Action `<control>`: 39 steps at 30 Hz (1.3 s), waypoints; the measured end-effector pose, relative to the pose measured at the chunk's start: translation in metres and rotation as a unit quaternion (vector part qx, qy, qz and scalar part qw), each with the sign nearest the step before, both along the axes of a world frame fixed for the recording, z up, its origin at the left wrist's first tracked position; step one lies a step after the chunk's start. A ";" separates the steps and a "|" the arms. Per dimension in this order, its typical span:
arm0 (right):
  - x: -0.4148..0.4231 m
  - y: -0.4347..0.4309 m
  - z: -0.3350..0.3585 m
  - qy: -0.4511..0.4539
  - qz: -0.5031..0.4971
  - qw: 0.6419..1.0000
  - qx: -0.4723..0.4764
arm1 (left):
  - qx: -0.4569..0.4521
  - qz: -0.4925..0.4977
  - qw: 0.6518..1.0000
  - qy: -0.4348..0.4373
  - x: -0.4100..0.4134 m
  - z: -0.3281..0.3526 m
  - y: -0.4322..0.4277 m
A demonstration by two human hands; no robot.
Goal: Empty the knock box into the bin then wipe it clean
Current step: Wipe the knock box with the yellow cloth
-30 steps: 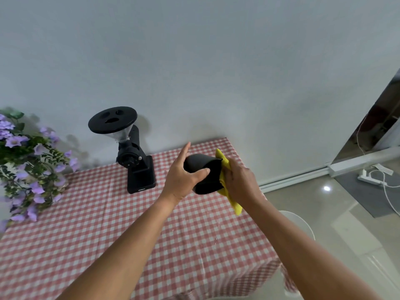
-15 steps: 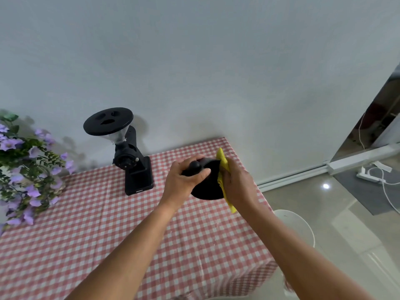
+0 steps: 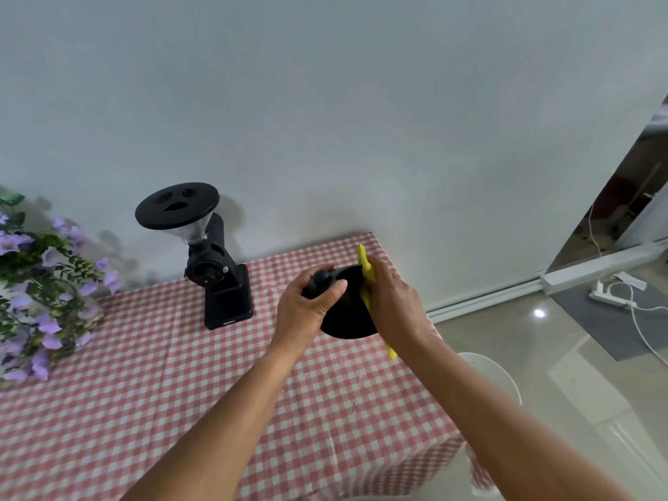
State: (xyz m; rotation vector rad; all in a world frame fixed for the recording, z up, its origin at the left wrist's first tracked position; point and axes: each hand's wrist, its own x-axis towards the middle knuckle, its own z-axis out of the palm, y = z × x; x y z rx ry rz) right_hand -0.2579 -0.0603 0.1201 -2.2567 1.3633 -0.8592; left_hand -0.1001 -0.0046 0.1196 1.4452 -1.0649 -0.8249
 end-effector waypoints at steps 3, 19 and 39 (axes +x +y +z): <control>-0.003 -0.007 0.006 0.098 0.083 0.987 -0.096 | 0.017 -0.052 0.998 -0.018 0.006 0.006 -0.003; 0.005 -0.007 -0.028 -0.189 -0.124 0.963 0.150 | 0.048 -0.024 0.991 0.126 0.020 -0.007 0.001; -0.019 -0.023 -0.008 0.039 0.062 0.997 -0.031 | 0.067 -0.016 0.977 0.202 0.035 -0.020 -0.006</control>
